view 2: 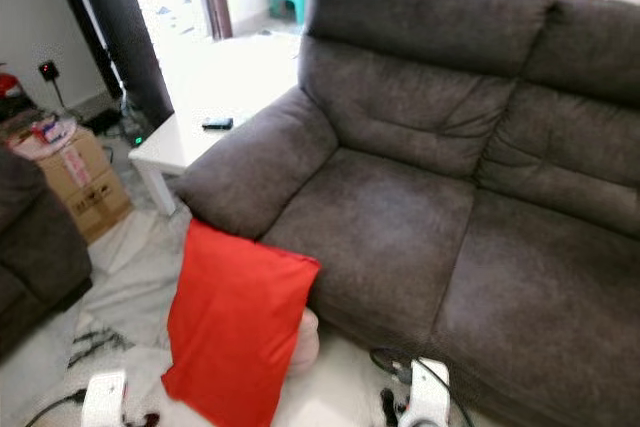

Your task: Move the pillow to the sofa from floor

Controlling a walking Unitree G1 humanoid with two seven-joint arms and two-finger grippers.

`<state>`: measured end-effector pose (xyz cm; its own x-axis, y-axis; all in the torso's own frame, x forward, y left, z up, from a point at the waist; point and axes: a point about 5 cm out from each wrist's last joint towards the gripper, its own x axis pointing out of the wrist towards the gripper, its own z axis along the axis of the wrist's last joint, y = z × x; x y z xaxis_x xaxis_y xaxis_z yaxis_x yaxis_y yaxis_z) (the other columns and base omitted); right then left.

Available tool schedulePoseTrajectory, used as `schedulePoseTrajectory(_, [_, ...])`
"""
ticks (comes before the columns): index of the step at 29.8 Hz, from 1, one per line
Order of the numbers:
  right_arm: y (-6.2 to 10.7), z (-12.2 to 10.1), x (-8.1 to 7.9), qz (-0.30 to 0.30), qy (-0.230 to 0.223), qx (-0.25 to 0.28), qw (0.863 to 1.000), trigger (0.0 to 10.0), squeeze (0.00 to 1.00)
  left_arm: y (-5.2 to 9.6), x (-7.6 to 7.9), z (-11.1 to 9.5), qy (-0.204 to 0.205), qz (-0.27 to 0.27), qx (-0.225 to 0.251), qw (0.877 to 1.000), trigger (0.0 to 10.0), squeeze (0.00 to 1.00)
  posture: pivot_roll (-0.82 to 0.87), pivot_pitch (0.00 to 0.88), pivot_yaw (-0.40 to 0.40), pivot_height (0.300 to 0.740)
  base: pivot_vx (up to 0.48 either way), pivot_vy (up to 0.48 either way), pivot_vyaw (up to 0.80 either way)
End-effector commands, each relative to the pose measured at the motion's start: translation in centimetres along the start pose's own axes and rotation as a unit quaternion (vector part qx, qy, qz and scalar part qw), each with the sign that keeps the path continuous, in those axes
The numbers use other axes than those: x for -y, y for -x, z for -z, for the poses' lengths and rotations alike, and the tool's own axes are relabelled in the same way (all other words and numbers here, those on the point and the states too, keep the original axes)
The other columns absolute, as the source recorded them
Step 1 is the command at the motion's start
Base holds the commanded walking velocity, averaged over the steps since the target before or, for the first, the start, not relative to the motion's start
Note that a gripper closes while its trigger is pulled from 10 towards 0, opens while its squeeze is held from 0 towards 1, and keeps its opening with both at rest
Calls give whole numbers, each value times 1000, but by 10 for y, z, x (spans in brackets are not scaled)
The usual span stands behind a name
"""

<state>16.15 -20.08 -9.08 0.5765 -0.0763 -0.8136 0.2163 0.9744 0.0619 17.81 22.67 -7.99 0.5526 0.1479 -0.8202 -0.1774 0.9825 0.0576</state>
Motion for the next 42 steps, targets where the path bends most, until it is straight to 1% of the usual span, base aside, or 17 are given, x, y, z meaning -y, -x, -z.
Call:
schedulePoseTrajectory(1, [-2, -7, -8, -11, -1, 11, 1000, 10000, 0, 1, -10, 0, 0, -12, -4, 1000, 10000, 0, -59, 0, -29, 740, 270, 0, 0])
schedulePoseTrajectory(5, [-2, -8, -9, -12, 6, 12, 1000, 10000, 0, 1, -10, 0, 1, -12, -3, 1000, 10000, 0, -61, 0, -29, 740, 269, 0, 673])
schedulePoseTrajectory(13, [-3, -9, -9, -13, -1, 11, 1000, 10000, 0, 1, -9, -1, 1, -11, -2, 1000, 10000, 0, -61, 0, -30, 740, 269, 0, 734])
schedulePoseTrajectory(16, [-3, -8, -9, -13, -5, 9, 1000, 10000, 0, 1, -9, 0, 4, -12, -4, 1000, 10000, 0, -61, 0, -30, 740, 0, 0, 0])
schedulePoseTrajectory(18, [-2, -8, -9, -13, -4, 9, 1000, 10000, 0, 1, -9, -1, -5, -11, -5, 1000, 10000, 0, -60, 0, -30, 740, 0, 0, 0])
schedulePoseTrajectory(24, [-2, -8, -8, -14, 2, 10, 1000, 10000, 0, 1, -9, 0, -1, -12, -6, 1000, 10000, 0, -62, 0, -30, 740, 0, 0, 0])
schedulePoseTrajectory(42, [-2, -8, -8, -15, 4, 10, 1000, 10000, 0, 1, -9, 1, 0, -12, -7, 1000, 10000, 0, -62, 0, -30, 740, 0, 0, 800])
